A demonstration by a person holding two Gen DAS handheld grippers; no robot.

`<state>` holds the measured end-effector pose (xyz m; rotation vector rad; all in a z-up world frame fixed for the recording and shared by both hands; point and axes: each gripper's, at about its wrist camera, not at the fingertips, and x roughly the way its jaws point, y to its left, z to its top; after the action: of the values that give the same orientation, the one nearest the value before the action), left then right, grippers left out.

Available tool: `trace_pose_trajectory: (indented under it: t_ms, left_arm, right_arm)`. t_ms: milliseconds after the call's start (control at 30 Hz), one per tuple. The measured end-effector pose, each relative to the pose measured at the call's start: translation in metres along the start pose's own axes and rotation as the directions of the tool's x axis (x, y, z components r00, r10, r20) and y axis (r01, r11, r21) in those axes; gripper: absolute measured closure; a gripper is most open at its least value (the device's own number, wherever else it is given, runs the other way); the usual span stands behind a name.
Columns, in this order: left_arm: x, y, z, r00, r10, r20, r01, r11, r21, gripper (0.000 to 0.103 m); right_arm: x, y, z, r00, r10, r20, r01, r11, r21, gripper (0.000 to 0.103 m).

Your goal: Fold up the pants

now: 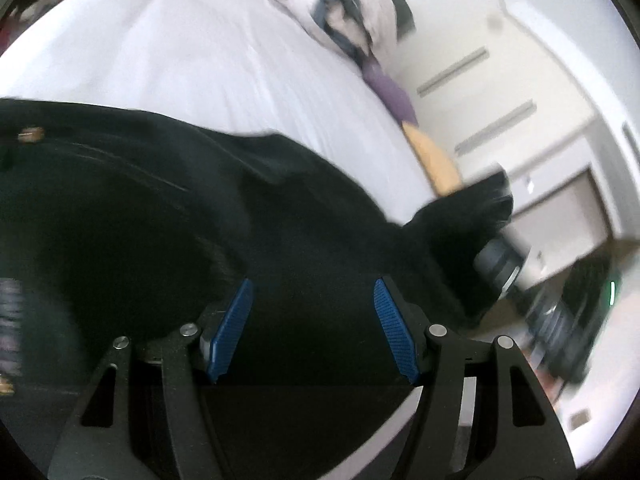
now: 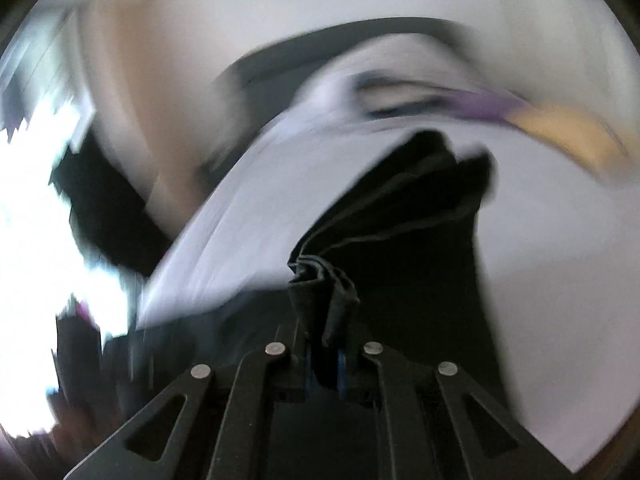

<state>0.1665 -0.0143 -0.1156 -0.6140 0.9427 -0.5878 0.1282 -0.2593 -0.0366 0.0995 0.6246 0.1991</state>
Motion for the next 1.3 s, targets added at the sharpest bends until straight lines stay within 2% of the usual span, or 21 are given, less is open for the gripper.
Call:
trace_pose_trajectory:
  t_ms: [33,100,167,300,467,567,700,900,1000,1033,1067,1100,1167,1233,1300]
  left_arm:
    - [-0.006,0.009,0.002,1.000,-0.027,-0.002,0.027,0.999,-0.037,0.040]
    - [-0.014,0.019,0.001,1.000,-0.026,-0.004,0.026,0.997,-0.079,0.032]
    - [-0.017,0.022,-0.001,1.000,-0.019,-0.006,0.018,0.997,-0.080,0.027]
    - [-0.009,0.022,0.000,1.000,0.007,-0.029,-0.009,0.996,-0.091,0.024]
    - [0.008,0.019,0.019,0.997,0.009,-0.073,-0.018,0.991,-0.133,0.007]
    - [0.019,0.018,0.029,0.991,0.030,-0.128,-0.047,0.990,-0.135,0.007]
    - [0.025,0.020,0.038,0.985,0.016,-0.170,-0.044,0.986,-0.162,0.007]
    - [0.030,0.024,0.057,0.981,-0.034,-0.192,-0.005,0.980,-0.201,0.009]
    - [0.030,0.023,0.065,0.979,-0.036,-0.200,-0.004,0.981,-0.196,0.015]
    - [0.030,0.022,0.067,0.978,-0.038,-0.205,-0.001,0.982,-0.189,0.022]
    - [0.025,0.024,0.072,0.976,-0.042,-0.212,0.002,0.983,-0.182,0.033]
    - [0.027,0.023,0.073,0.975,-0.038,-0.221,-0.002,0.984,-0.176,0.039]
    - [0.030,0.021,0.071,0.969,-0.009,-0.248,-0.031,0.987,-0.157,0.063]
    - [0.036,0.021,0.071,0.962,0.012,-0.272,-0.051,0.989,-0.135,0.071]
    - [0.040,0.023,0.070,0.958,0.034,-0.284,-0.070,0.990,-0.119,0.071]
  right_arm:
    - [0.020,0.033,-0.012,0.997,0.020,-0.072,-0.027,0.996,-0.091,0.093]
    - [0.059,0.068,-0.040,0.978,0.028,-0.209,-0.060,0.987,-0.150,0.094]
    - [0.077,0.084,-0.059,0.965,0.016,-0.262,-0.059,0.986,-0.156,0.093]
    - [0.074,0.093,-0.059,0.974,-0.002,-0.228,-0.039,0.983,-0.177,0.093]
    - [0.069,0.088,-0.055,0.975,-0.014,-0.224,-0.023,0.987,-0.162,0.093]
    - [0.070,0.090,-0.059,0.977,-0.012,-0.213,-0.025,0.986,-0.166,0.093]
    - [0.061,0.094,-0.055,0.986,-0.008,-0.165,-0.024,0.982,-0.190,0.093]
    - [0.053,0.106,-0.052,0.990,0.007,-0.140,-0.034,0.980,-0.195,0.093]
    - [0.050,0.109,-0.052,0.990,0.004,-0.138,-0.032,0.979,-0.203,0.093]
    - [0.050,0.110,-0.051,0.990,0.006,-0.139,-0.035,0.978,-0.206,0.093]
    - [0.051,0.113,-0.051,0.990,-0.002,-0.144,-0.030,0.976,-0.216,0.093]
    - [0.052,0.115,-0.053,0.989,-0.009,-0.149,-0.025,0.974,-0.226,0.093]
    - [0.059,0.118,-0.059,0.983,-0.033,-0.180,-0.014,0.967,-0.254,0.093]
    - [0.063,0.118,-0.063,0.979,-0.035,-0.200,-0.018,0.967,-0.255,0.092]
    - [0.062,0.118,-0.064,0.979,-0.035,-0.201,-0.017,0.967,-0.253,0.092]
